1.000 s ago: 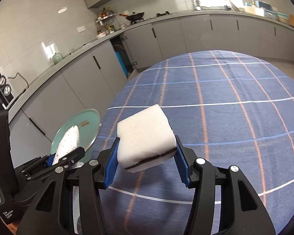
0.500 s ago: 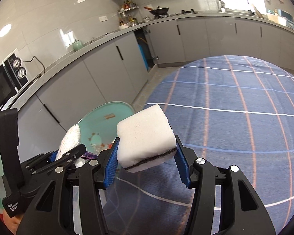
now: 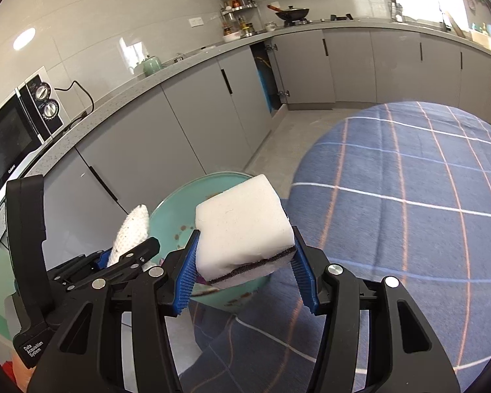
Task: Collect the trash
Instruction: 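Carry the cloth and sponge over the teal bucket with both tools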
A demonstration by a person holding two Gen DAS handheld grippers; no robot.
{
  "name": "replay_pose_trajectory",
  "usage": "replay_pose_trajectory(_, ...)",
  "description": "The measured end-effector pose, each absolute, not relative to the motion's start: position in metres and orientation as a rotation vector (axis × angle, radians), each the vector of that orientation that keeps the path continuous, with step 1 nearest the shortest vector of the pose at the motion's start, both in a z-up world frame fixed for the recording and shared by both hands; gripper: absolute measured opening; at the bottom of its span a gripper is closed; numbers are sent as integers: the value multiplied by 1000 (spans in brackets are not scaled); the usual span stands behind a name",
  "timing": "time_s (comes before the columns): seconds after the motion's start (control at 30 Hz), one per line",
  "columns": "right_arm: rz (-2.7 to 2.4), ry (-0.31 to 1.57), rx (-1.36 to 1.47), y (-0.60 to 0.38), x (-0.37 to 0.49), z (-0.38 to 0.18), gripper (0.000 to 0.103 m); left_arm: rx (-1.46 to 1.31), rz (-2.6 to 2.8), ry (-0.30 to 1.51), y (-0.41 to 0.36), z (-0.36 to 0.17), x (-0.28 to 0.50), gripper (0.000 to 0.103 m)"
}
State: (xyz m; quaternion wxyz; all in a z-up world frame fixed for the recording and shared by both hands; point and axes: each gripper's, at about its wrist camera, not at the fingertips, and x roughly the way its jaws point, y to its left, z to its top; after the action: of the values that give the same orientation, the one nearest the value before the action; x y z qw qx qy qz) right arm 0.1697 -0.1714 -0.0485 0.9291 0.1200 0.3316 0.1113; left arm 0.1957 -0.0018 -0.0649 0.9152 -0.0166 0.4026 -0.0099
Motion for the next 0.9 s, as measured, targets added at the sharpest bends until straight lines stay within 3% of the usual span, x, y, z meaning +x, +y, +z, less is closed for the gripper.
replay_pose_trajectory(0.9, 215, 742, 240, -143, 235, -68, 53, -38, -19, 874, 15, -82, 254, 31)
